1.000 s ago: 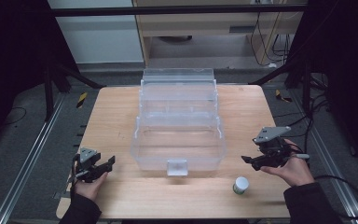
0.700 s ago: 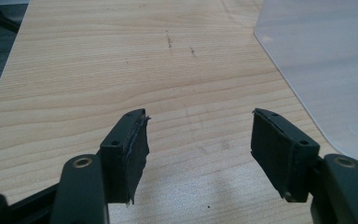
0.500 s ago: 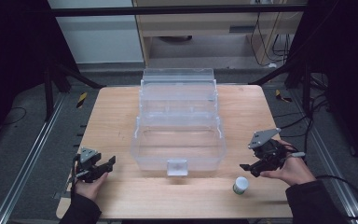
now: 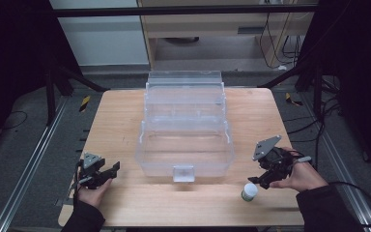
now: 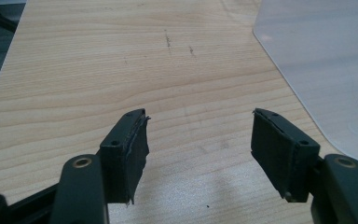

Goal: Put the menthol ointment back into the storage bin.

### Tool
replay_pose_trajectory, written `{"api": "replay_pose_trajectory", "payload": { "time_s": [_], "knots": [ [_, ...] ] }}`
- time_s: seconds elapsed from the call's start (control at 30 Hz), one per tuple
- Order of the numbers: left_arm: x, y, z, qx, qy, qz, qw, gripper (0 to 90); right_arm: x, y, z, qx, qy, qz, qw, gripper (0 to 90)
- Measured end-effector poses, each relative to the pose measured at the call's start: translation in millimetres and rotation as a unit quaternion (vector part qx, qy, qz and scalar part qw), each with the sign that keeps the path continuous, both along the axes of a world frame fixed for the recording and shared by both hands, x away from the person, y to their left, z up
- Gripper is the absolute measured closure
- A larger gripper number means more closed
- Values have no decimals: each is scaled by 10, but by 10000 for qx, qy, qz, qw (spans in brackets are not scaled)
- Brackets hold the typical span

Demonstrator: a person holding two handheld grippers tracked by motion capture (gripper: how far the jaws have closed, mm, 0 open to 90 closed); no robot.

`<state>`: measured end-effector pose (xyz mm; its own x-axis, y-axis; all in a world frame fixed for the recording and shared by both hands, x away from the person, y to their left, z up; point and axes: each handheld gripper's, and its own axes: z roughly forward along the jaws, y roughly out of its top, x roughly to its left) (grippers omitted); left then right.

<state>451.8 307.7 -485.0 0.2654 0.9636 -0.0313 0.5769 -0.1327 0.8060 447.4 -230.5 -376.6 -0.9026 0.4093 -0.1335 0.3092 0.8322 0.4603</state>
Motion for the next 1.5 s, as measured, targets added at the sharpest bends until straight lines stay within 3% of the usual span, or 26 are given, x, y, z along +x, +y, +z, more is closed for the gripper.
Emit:
{"api": "replay_pose_trajectory", "payload": {
  "time_s": [0.37,0.7,1.5],
  "knots": [
    [2,-3,-4,8,0,-14,10000,357,-41,70,-43,-346,263,329,9985,251],
    [2,-4,-2,8,-2,-17,10000,357,-52,113,-114,-642,331,654,9952,286],
    [2,-5,-2,12,0,-19,10000,355,-101,181,-306,-1081,571,1025,9872,338]
  ]
}}
